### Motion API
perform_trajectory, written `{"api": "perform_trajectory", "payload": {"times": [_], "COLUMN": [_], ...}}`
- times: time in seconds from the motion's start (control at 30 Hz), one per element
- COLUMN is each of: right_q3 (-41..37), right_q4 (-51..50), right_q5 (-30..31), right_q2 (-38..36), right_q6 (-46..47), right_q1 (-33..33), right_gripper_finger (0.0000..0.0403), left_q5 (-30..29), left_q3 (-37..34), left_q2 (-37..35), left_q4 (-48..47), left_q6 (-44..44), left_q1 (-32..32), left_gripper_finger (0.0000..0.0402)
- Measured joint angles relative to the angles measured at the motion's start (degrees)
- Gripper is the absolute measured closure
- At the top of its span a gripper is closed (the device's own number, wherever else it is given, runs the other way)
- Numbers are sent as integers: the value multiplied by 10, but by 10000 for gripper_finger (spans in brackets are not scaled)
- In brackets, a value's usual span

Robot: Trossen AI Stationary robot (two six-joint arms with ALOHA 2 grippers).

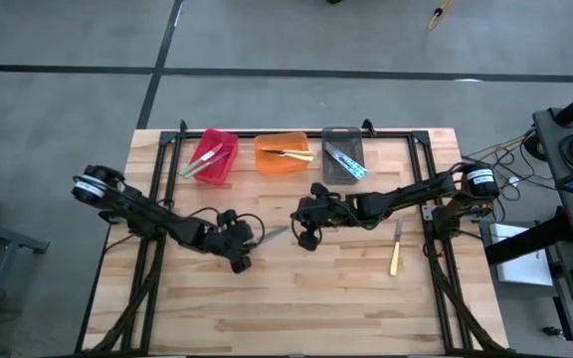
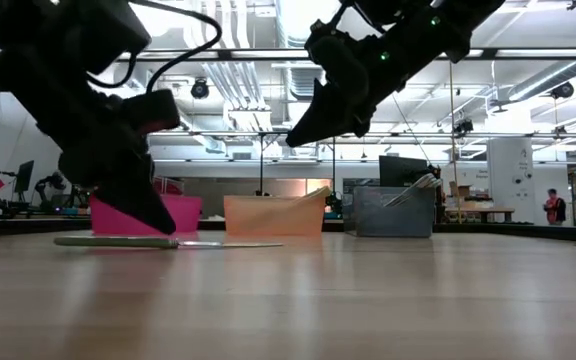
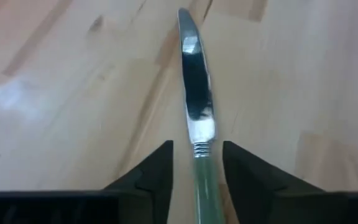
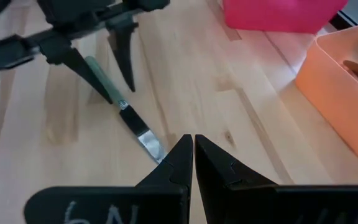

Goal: Sort silverware by color (type)

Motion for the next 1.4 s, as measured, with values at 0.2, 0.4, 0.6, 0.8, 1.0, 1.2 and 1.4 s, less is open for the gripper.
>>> {"api": "perform_trajectory", "payload": {"times": [0.2, 0.4, 0.6, 0.8, 1.0, 1.2, 1.4], "right_q3": [0, -4, -19, -32, -32, -32, -33], "right_q4": [0, 1, 6, 22, 21, 41, 77], "right_q5": [0, 0, 0, 0, 0, 0, -10], "right_q2": [0, 0, 0, 0, 0, 0, 0], "right_q6": [-3, -4, -4, -4, 3, -16, -35], "right_q1": [1, 1, 1, 1, 1, 1, 1], "right_gripper_finger": [394, 394, 394, 394, 394, 394, 394], "left_q5": [2, -10, -21, -26, -28, -20, -23], "left_q3": [0, 3, 2, 2, 2, -1, -2], "left_q2": [48, 95, 101, 102, 94, 58, 2], "left_q4": [40, 91, 89, 80, 79, 70, 31], "left_q6": [2, -35, -56, -86, -154, -163, -150], "left_q1": [-3, -3, -12, -16, -23, -28, -40], "left_gripper_finger": [255, 263, 293, 342, 391, 393, 399]}}
